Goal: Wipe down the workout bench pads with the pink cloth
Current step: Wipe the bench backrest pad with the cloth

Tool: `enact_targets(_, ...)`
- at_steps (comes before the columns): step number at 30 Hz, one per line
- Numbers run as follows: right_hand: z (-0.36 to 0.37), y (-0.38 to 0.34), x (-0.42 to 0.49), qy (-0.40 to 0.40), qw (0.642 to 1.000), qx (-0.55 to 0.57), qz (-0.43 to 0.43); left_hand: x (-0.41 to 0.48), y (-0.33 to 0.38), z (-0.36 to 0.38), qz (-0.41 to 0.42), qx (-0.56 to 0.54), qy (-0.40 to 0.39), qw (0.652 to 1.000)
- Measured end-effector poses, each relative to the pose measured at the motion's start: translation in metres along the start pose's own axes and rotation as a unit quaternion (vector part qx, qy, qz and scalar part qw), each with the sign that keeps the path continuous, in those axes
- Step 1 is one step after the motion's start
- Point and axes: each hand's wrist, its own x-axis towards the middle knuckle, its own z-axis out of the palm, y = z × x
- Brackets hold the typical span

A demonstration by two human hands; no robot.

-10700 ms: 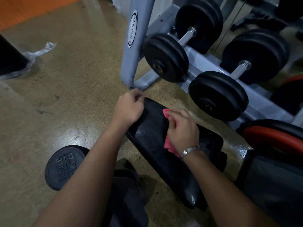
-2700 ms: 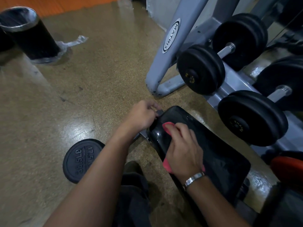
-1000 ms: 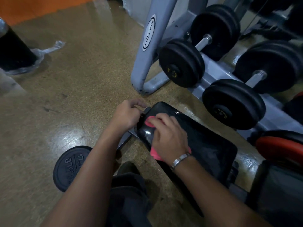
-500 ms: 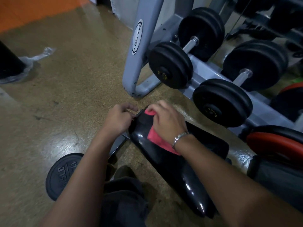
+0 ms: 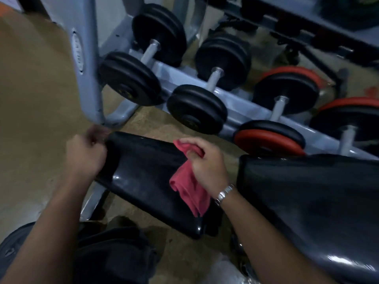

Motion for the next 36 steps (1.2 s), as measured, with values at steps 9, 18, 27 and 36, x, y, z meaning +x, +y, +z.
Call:
enact_targets(9,-0.146,0.040,-0.099,0.148,0.985,-0.068,0.052,-0.059,0.096,0.087,0.190,0.001,-0.086,0.978)
enact_targets(18,-0.175,0.034,-0.151,0.211,0.933,-0.287,-0.055,-0.156,0.163,0.185,0.210,-0.071,-0.282,0.933)
enact_targets(27,-0.141,0.056,-0.192,0.025,0.858,-0.511,-0.045,-0.191,0.131,0.188,-0.117,-0.140,-0.368,0.912)
enact_targets(36,-0.117,0.058,-0.192,-0.105,0.821,-0.559,-0.043,-0.173,0.137,0.184,-0.081,-0.057,-0.452,0.887)
